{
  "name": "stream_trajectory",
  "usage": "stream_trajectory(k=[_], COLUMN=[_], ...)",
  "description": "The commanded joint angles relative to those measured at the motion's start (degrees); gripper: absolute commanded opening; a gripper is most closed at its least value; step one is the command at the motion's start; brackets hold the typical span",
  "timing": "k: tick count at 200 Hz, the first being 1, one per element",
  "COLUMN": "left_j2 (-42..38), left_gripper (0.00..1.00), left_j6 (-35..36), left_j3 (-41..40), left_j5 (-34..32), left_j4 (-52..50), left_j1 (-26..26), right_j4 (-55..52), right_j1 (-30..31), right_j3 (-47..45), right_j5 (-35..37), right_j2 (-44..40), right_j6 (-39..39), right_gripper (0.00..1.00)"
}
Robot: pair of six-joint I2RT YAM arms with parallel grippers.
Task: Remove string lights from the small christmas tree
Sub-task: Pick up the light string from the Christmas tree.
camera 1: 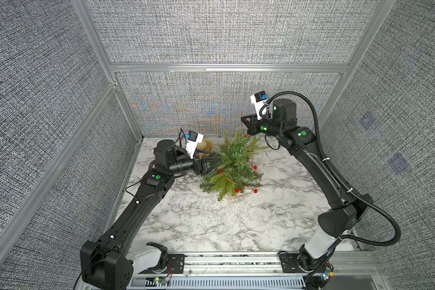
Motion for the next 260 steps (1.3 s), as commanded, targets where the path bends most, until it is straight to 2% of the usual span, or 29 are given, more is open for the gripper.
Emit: stream_trajectory(k=[1, 108, 150, 260], left_j2=[-0.5, -1.6, -3.0, -6.7], left_gripper=[0.79, 0.79, 0.79, 0.78], left_j6=[0.2, -2.0, -1.4, -3.2], left_j3=[0.8, 2.0, 2.0, 0.6], left_j5=[-0.8, -2.8, -6.3, -7.8], left_j4=[-1.3, -8.1, -12.9, -16.9], left_j1=[-0.1, -0.6, -0.9, -4.9], right_j4=[-1.0, -3.6, -5.1, -11.6], right_j1=[-0.4, -4.4, -5.2, -6.1], right_j3=[-0.3, -6.7, -9.7, -20.4], right_j5=[3.0, 9.9, 10.9, 20.2], right_j2=[-1.1, -9.2, -13.7, -27.8], right_j6=[-1.4, -4.4, -4.6, -5.4], right_gripper=[0.0, 0.0, 0.0, 0.0])
